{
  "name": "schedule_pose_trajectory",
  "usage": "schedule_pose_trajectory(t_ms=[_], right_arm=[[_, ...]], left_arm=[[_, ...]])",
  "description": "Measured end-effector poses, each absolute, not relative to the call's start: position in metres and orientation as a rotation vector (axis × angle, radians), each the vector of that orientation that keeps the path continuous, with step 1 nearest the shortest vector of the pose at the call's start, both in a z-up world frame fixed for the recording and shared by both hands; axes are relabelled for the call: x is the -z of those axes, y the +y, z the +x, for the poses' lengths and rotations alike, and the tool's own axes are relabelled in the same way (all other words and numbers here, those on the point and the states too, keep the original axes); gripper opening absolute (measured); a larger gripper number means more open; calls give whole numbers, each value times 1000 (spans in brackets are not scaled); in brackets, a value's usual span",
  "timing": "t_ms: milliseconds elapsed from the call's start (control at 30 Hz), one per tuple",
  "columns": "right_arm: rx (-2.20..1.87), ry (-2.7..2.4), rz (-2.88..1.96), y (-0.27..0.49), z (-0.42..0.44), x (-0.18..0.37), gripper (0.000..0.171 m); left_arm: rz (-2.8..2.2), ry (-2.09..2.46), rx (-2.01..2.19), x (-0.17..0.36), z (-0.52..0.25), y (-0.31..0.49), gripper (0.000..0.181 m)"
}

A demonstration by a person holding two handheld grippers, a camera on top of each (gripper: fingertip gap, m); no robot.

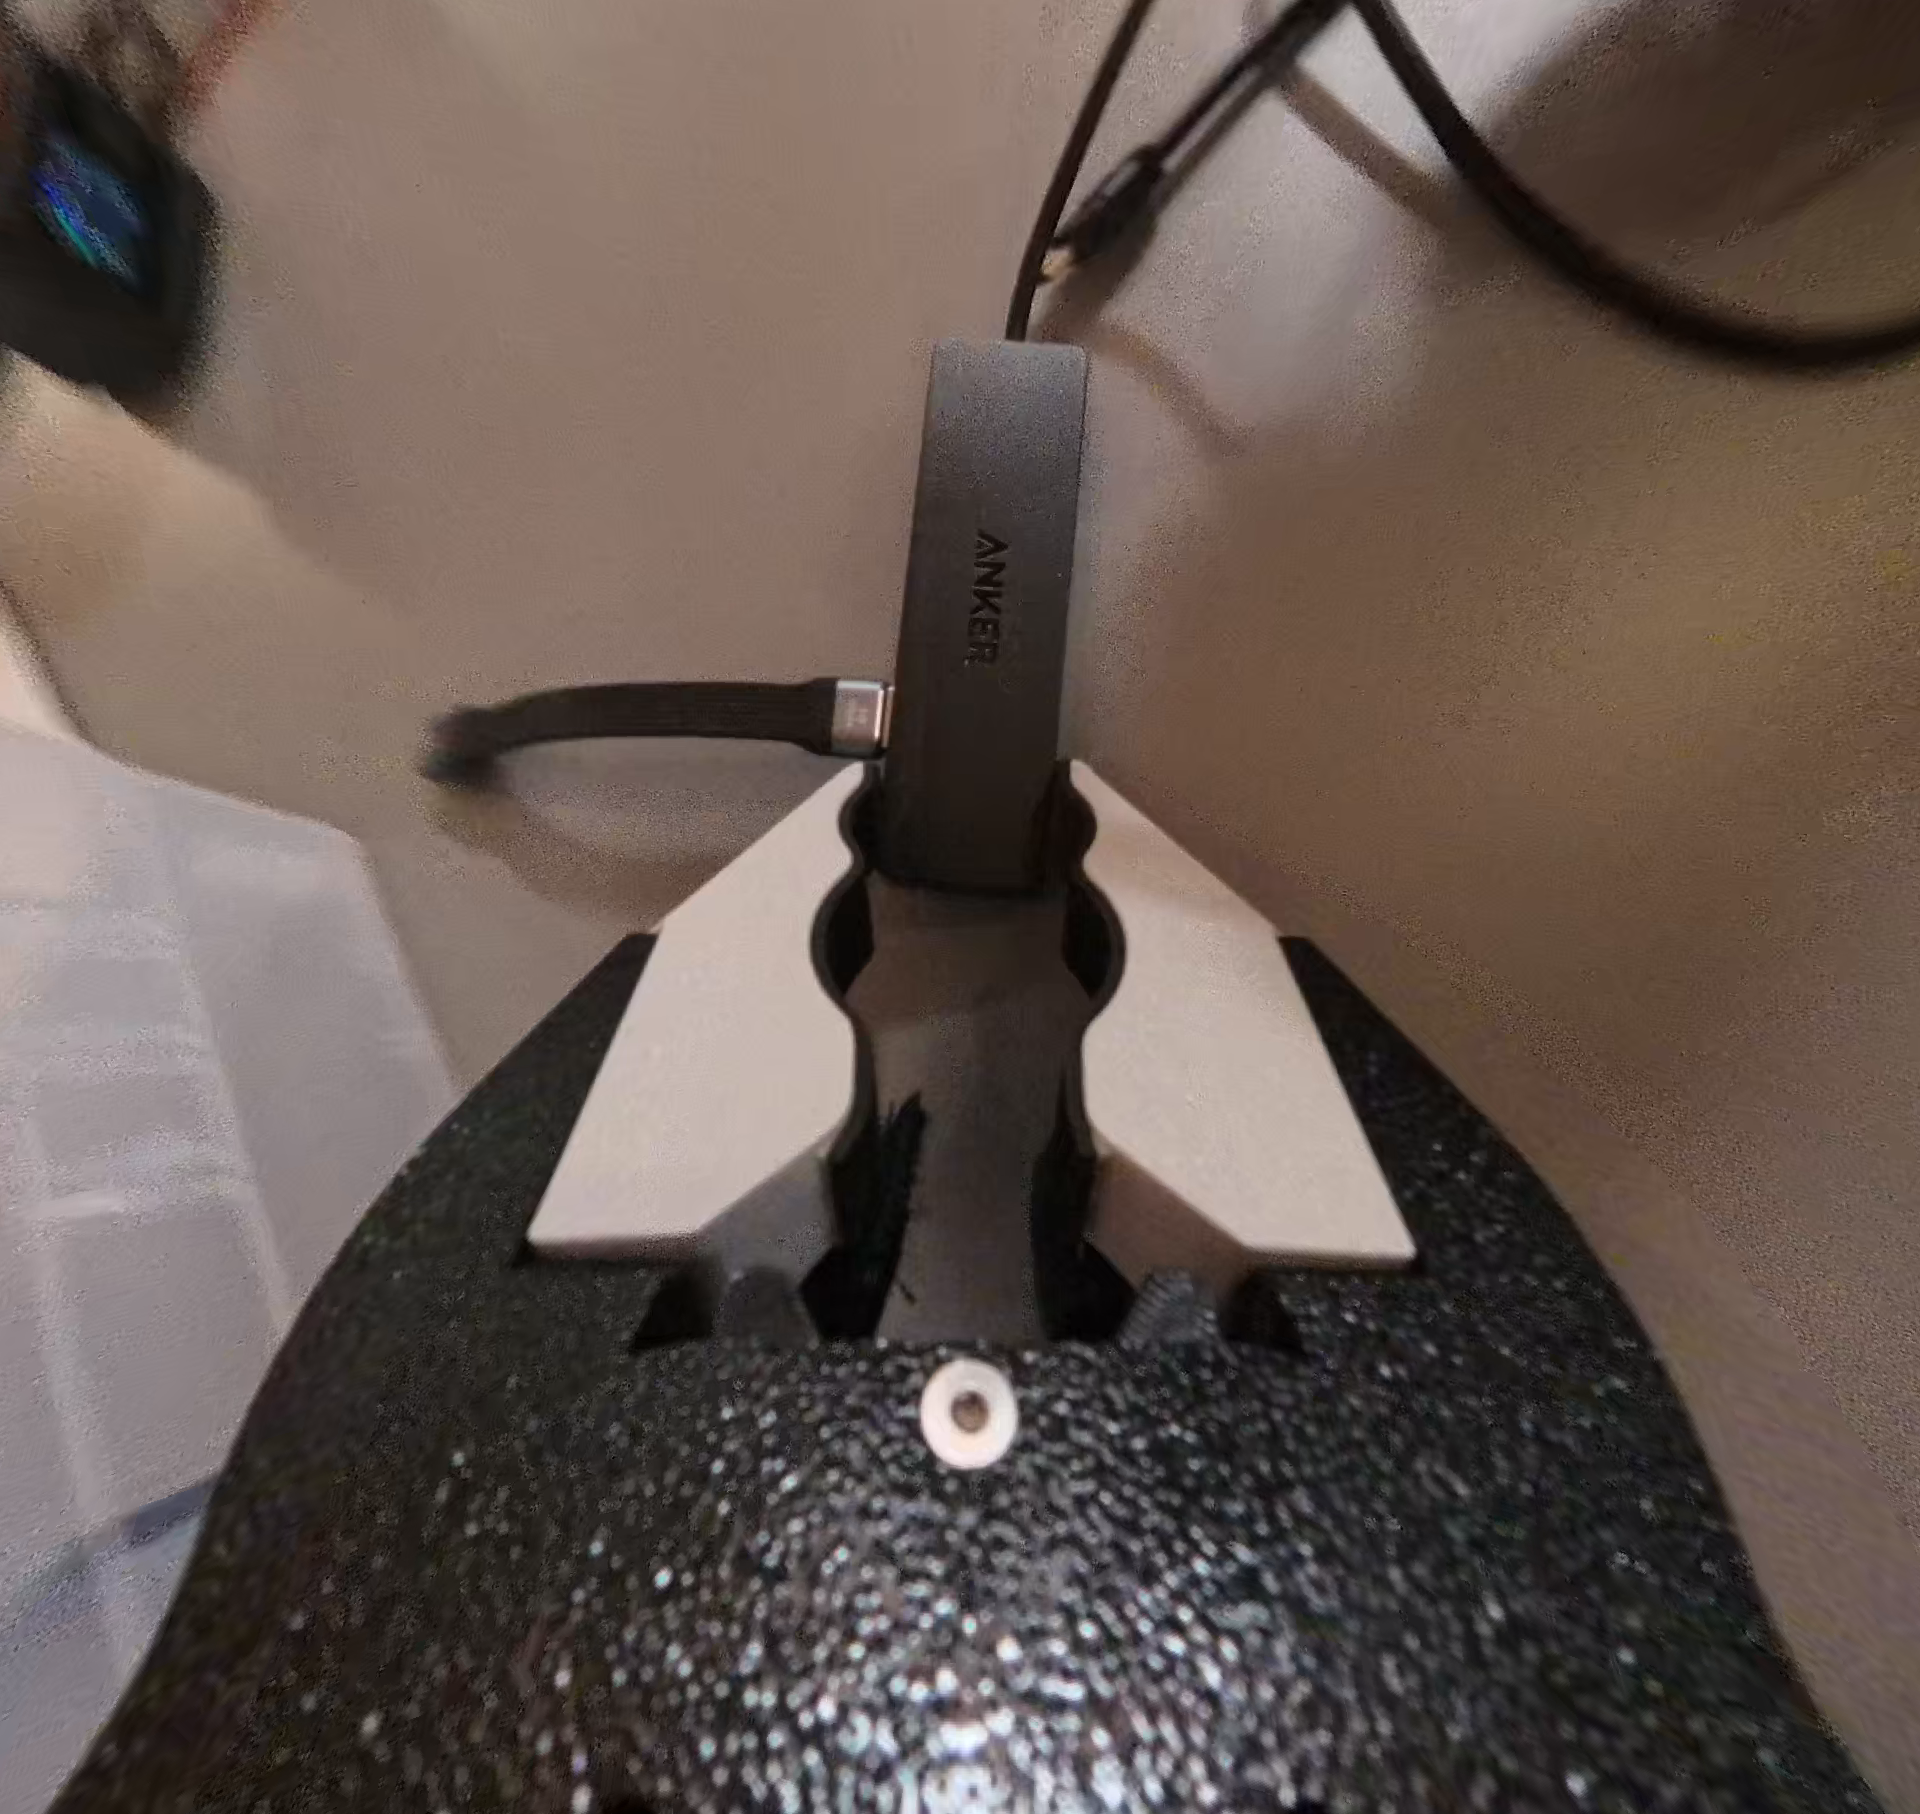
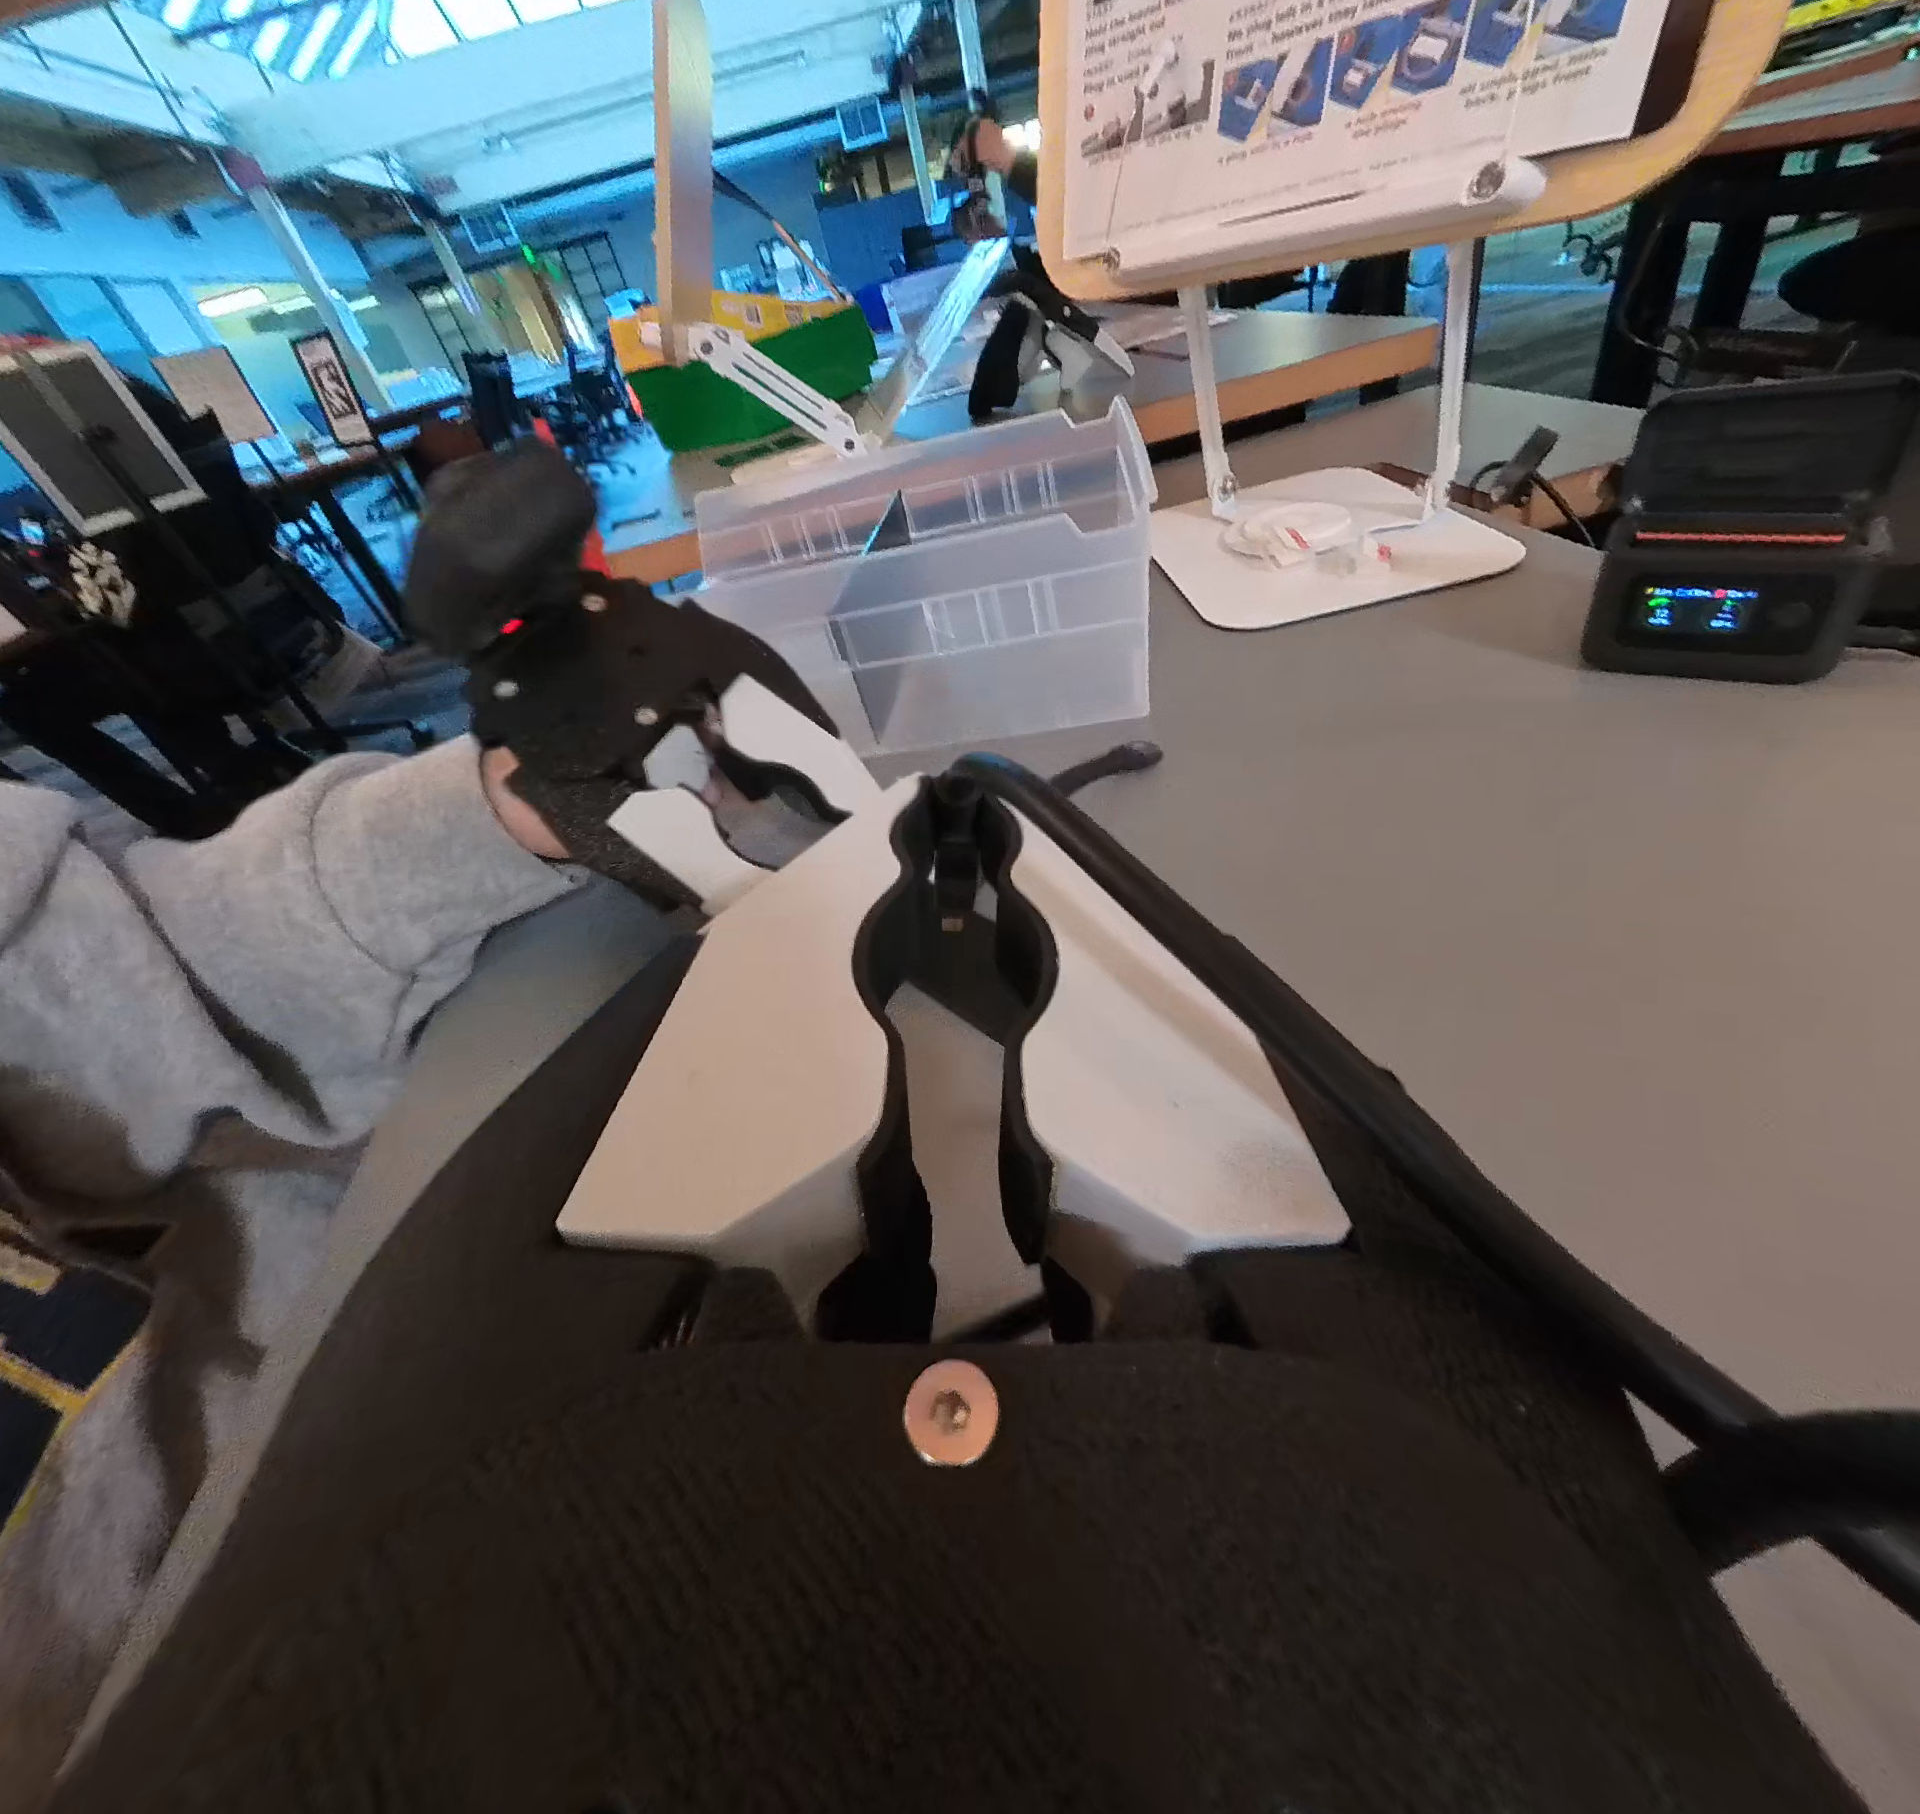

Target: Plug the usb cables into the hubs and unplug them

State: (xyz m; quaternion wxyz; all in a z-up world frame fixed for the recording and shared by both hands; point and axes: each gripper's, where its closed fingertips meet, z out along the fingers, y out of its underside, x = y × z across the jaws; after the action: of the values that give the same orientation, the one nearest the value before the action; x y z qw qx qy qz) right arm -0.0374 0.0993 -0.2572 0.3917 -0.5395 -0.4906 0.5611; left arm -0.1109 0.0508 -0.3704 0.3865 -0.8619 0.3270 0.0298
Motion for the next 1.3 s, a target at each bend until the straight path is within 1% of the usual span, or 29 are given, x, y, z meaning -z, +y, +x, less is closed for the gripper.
schedule_pose_trajectory(t_ms=[33, 100, 133, 267, 400, 633, 900, 1033, 1100, 1233, 1300], right_arm=[[-1417, -1269, -1369, 98, -37, 259, 5], [-1421, -1329, -1360, 92, -37, 262, 5], [-1423, -1369, -1353, 88, -36, 264, 4], [-1393, -1527, -1333, 73, -37, 276, 5], [-1418, -1553, -1340, 69, -41, 282, 5], [-1376, -1625, -1284, 75, -51, 290, 5], [-1347, -1827, -1134, 76, -60, 297, 5], [-1362, -1934, -1138, 78, -50, 285, 5], [-1287, -1986, -1132, 83, -41, 275, 5], [-1249, -1983, -1004, 82, -38, 248, 4], [-1302, -2006, -972, 78, -45, 254, 5]], left_arm=[[-2092, 964, -229, 367, -109, 52, 31], [-1864, 1152, -522, 359, -105, 55, 31], [-1762, 1224, -599, 357, -99, 54, 31], [-1482, 1348, -825, 346, -91, 52, 31], [-1285, 1423, -973, 341, -88, 49, 31], [-1187, 1449, -1003, 342, -85, 46, 31], [-1185, 1453, -1017, 346, -86, 50, 30], [-1195, 1449, -1015, 347, -87, 52, 30], [-1189, 1452, -1020, 347, -87, 52, 30], [-1179, 1458, -1027, 346, -86, 52, 30], [-1174, 1460, -1030, 346, -86, 52, 31]])
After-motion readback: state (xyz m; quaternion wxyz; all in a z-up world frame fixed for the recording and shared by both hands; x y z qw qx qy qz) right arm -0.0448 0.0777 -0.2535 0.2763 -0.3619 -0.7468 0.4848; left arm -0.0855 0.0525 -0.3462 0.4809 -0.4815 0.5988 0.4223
